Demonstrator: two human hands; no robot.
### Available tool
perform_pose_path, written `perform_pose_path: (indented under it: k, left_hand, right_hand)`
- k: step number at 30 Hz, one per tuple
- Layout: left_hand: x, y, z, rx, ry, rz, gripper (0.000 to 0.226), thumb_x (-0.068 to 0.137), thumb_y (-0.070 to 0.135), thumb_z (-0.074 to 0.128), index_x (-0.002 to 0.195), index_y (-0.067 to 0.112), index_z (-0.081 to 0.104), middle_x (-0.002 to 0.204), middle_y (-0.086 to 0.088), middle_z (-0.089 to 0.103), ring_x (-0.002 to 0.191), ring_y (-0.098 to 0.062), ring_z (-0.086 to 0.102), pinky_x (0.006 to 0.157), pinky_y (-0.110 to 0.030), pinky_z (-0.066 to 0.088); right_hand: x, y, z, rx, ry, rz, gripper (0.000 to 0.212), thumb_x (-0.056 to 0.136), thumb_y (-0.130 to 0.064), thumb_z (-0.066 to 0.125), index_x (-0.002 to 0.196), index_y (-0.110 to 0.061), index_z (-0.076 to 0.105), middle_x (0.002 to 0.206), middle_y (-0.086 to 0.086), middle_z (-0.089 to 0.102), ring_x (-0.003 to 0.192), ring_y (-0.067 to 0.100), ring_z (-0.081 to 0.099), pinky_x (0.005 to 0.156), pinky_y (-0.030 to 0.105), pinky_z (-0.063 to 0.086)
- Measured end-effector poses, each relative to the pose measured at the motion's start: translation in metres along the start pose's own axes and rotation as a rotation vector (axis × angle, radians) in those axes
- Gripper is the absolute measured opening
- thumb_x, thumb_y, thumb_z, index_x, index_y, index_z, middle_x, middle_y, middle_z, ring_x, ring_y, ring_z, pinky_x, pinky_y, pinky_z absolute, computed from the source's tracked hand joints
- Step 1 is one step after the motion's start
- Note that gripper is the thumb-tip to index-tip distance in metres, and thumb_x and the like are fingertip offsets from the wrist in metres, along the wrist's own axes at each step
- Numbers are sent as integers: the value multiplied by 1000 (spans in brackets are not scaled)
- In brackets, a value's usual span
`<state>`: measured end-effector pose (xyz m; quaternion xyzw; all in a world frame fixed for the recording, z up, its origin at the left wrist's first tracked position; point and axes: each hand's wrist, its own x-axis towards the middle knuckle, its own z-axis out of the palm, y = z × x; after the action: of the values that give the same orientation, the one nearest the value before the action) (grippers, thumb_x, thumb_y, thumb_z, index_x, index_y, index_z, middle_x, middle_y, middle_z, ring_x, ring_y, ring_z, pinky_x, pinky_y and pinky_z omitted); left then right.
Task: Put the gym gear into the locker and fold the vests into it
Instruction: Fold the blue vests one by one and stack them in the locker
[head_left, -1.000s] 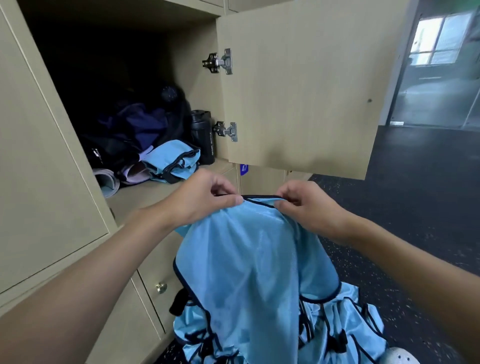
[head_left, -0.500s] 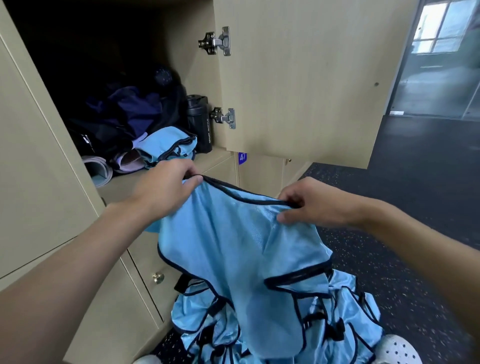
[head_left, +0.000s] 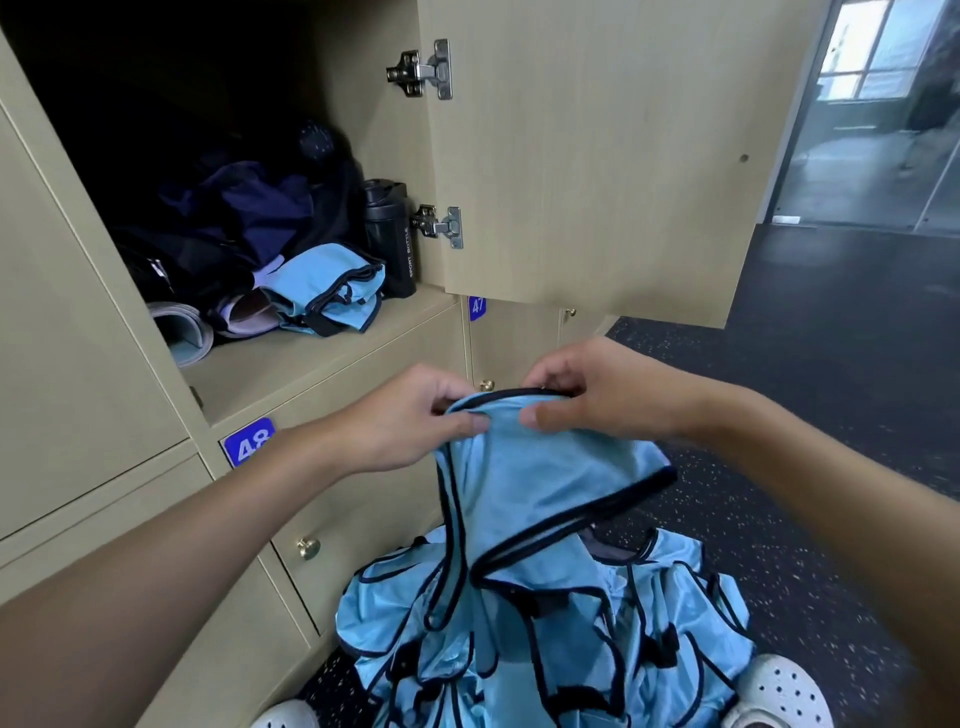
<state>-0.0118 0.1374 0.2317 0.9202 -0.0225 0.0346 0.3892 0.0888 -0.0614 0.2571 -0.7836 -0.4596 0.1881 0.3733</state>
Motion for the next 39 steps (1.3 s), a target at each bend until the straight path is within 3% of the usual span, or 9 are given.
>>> perform_pose_path:
  k: [7, 12, 16, 19, 23, 26, 32, 36, 39]
  left_hand:
    - [-3, -23, -7, 64, 164, -115, 18, 95, 7, 63, 90, 22, 69, 90, -4, 72, 79, -9, 60, 74, -22, 47]
    - [-6, 19, 8, -64, 310, 56, 12, 87, 14, 73, 94, 21, 65, 84, 7, 63, 72, 3, 56, 66, -8, 41]
    - [-12, 43, 18, -78, 293, 106, 42, 70, 41, 85, 104, 30, 63, 93, 16, 65, 79, 5, 58, 68, -9, 42]
    - [-13, 44, 18, 19, 444, 106, 34, 72, 32, 85, 99, 28, 63, 86, 16, 63, 70, 5, 54, 63, -12, 41]
    - [-13, 43, 9, 34, 626, 167, 7, 89, 10, 70, 85, 16, 70, 71, 4, 64, 60, -5, 53, 59, -21, 42]
    - [-14, 46, 3, -29, 675, 178, 13, 93, 9, 64, 82, 15, 66, 73, -14, 63, 62, -22, 50, 60, -35, 43]
    - [-17, 58, -3, -211, 715, 156, 15, 98, 11, 59, 87, 18, 65, 78, -4, 70, 64, -5, 57, 62, -21, 47]
    - [-16, 58, -3, -268, 685, 132, 7, 95, 20, 65, 91, 15, 68, 71, -13, 61, 64, -17, 48, 59, -29, 38]
    - [-17, 62, -4, -221, 724, 132, 18, 97, 24, 63, 81, 18, 69, 62, -2, 44, 55, -6, 35, 51, -21, 30]
  right_hand:
    - [-5, 0, -6, 239, 81, 57, 20, 94, -13, 66, 113, -18, 62, 85, 9, 66, 69, 16, 58, 56, 19, 51]
    - [3, -9, 4, 459, 238, 63, 10, 95, -4, 61, 91, -11, 67, 73, 7, 57, 56, 11, 49, 48, 20, 43]
    - [8, -17, 5, 709, 254, 86, 15, 97, 4, 50, 96, 4, 65, 102, 20, 66, 77, 21, 62, 61, 23, 57]
    - [9, -21, 4, 860, 222, 84, 34, 92, 17, 33, 116, 13, 57, 112, 30, 62, 89, 29, 66, 80, 34, 61]
    - [4, -22, 5, 844, 86, 2, 42, 90, 23, 39, 122, 6, 59, 117, 23, 67, 107, 26, 69, 95, 33, 55]
    - [3, -22, 9, 593, 157, -19, 26, 92, 6, 59, 115, 1, 67, 97, 10, 66, 82, 12, 66, 79, 23, 56]
    - [4, -31, 17, 401, 408, -22, 24, 97, -21, 61, 74, -15, 60, 73, 4, 49, 65, 12, 42, 58, 22, 33]
    - [7, -33, 23, 461, 416, -46, 32, 98, -27, 56, 87, 3, 60, 80, 19, 54, 76, 22, 45, 73, 39, 35]
    - [5, -32, 25, 438, 396, -54, 38, 99, -28, 55, 98, 10, 58, 78, 14, 52, 73, 22, 40, 68, 40, 32]
